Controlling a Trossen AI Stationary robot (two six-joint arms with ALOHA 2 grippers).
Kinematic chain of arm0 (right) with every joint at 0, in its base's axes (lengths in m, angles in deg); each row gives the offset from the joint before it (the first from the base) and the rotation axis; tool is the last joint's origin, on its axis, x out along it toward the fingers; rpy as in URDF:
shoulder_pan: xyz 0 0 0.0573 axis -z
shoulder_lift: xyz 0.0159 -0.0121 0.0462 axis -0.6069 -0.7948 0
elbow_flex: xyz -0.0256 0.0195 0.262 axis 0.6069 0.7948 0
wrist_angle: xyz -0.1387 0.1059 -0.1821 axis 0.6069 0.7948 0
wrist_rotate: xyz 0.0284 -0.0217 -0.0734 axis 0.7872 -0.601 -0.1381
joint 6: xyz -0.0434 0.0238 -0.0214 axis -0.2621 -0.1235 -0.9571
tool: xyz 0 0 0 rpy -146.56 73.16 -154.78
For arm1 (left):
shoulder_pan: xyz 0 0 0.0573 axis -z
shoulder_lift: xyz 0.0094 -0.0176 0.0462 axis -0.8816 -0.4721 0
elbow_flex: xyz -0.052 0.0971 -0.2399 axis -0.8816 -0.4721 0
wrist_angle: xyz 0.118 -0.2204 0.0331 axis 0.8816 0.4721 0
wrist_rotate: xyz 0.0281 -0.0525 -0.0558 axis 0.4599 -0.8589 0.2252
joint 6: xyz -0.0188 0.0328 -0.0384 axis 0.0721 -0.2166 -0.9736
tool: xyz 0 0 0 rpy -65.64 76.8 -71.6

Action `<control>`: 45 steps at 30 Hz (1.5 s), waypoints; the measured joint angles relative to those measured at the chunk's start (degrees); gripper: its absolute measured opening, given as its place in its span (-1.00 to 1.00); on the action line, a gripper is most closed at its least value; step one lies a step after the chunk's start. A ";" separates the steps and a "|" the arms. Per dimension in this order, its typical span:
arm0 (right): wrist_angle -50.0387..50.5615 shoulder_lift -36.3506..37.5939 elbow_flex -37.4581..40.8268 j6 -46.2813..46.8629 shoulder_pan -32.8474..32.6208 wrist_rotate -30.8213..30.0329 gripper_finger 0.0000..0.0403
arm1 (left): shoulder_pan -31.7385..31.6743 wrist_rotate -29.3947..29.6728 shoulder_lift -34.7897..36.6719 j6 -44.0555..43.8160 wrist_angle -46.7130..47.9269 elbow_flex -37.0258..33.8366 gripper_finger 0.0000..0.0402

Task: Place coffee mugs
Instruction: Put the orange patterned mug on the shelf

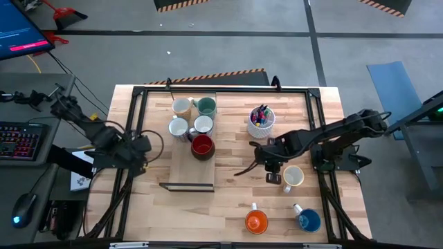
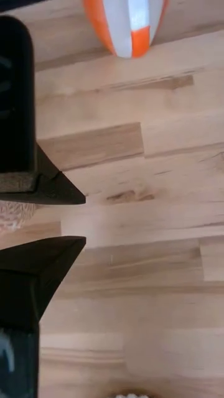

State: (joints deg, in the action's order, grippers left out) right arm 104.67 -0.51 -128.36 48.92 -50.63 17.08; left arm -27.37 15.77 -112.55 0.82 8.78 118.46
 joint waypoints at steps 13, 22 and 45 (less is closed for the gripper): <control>4.04 0.00 0.00 -0.64 -0.60 -6.96 -0.65 | 4.76 6.94 5.47 -7.11 -11.48 -11.54 -0.69; 20.95 0.00 -5.75 -1.28 -0.62 -5.26 -0.65 | 4.72 8.54 5.46 -8.48 -10.86 -11.52 -0.69; 27.06 0.02 -3.99 15.73 -12.67 -3.78 -0.65 | 4.68 8.58 5.46 -11.61 -10.15 -11.47 -0.69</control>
State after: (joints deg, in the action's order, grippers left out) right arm 131.74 -0.49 -132.35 64.65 -63.31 13.29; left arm -22.70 24.35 -107.09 -10.79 -1.37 106.99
